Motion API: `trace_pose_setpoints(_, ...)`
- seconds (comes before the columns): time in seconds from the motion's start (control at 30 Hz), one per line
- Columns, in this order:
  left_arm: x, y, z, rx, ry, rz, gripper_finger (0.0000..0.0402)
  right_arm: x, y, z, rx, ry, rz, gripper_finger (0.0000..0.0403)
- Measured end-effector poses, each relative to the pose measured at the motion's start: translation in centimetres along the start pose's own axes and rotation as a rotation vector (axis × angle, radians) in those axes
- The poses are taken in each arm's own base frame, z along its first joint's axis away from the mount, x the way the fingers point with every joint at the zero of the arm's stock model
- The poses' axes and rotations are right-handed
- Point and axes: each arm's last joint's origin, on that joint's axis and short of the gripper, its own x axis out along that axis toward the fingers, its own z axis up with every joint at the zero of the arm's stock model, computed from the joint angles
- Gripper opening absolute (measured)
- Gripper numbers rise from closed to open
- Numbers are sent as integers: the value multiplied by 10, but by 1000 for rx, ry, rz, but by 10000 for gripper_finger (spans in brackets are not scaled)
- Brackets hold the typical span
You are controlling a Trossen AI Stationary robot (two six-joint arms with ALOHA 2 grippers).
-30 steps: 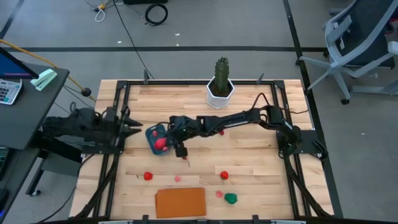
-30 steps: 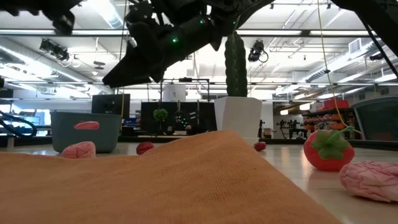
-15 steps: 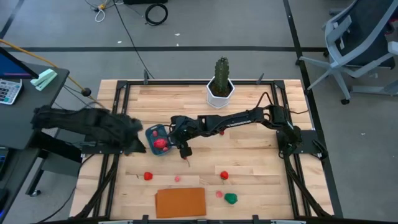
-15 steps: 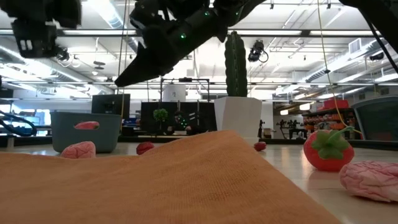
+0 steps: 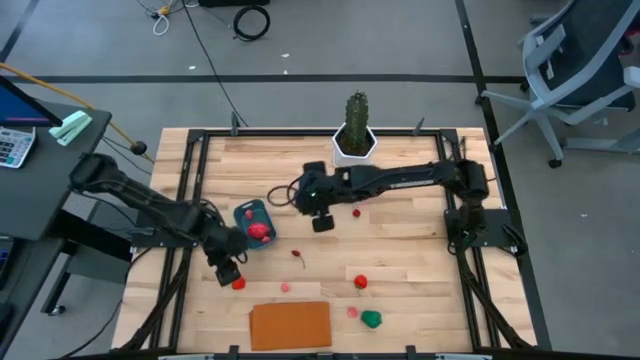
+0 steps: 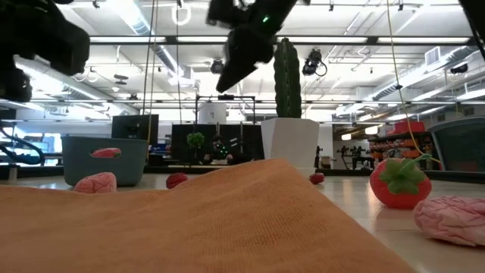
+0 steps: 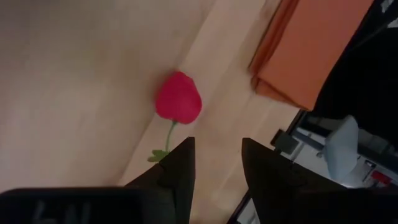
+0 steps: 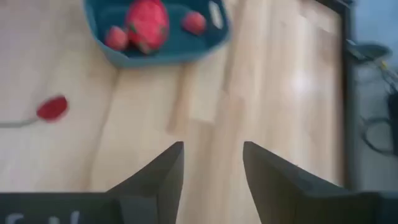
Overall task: Pick and placing Produce into tupperware
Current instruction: Put the strawberry into the blue bin
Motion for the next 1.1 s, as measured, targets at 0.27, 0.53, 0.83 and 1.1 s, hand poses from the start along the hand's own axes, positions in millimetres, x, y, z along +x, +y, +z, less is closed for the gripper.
trace_pose_setpoints(0.27, 21, -5, -10, -84, 74, 78, 130, -74, -26, -6, 82, -29, -110, 167)
trace_pose_setpoints(0.53, 35, -5, -17, -93, 97, 158, 133, -143, -51, -15, 151, -172, -190, 167)
trace_pose_setpoints(0.83, 46, -2, -15, -73, 84, 222, 127, -186, -66, -28, 221, -260, -245, 167)
trace_pose_setpoints(1.1, 60, 2, -12, -36, 120, 287, 132, -184, -68, -29, 247, -258, -241, 167)
